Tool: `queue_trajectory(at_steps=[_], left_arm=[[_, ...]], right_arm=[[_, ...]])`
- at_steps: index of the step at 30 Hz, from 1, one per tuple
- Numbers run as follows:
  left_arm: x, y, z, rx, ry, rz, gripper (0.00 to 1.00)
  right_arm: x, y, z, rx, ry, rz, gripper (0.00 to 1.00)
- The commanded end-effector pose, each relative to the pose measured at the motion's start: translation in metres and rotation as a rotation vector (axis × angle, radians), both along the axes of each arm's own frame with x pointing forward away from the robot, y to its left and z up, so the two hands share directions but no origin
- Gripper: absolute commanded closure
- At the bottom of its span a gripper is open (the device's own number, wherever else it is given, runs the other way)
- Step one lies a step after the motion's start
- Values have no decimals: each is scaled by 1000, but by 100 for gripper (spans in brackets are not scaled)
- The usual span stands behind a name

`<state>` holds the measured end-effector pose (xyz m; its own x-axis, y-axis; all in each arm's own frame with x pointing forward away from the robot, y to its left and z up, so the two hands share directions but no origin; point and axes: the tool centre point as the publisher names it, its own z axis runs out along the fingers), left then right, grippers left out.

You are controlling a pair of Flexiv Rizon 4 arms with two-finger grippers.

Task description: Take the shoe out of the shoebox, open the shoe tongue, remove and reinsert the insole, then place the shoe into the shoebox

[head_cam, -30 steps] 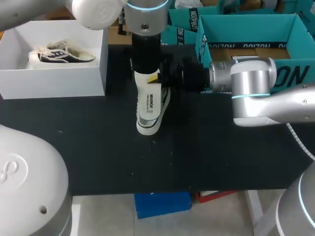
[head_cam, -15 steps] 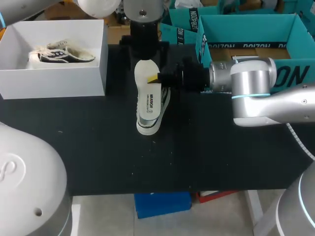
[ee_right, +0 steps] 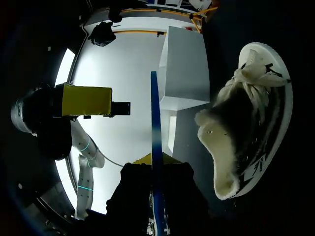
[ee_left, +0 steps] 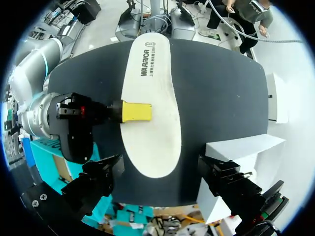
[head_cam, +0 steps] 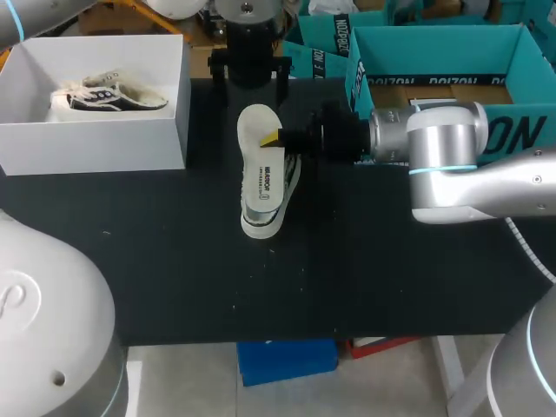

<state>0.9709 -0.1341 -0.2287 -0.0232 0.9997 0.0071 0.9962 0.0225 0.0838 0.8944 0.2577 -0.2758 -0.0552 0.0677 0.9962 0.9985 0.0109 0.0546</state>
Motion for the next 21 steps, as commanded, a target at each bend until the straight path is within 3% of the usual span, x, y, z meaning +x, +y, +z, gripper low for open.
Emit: queue_trajectory(at_steps=[1,13,21], left_arm=[[10,-1,-5,-1,12,4,0],[28,1,-12,6,31,11,0],[18,3,-9,3,34,14,0]], right_arm=[[1,2,-1,0,0,0,100],[1,2,-1,0,0,0,100],[1,2,-1,0,0,0,100]])
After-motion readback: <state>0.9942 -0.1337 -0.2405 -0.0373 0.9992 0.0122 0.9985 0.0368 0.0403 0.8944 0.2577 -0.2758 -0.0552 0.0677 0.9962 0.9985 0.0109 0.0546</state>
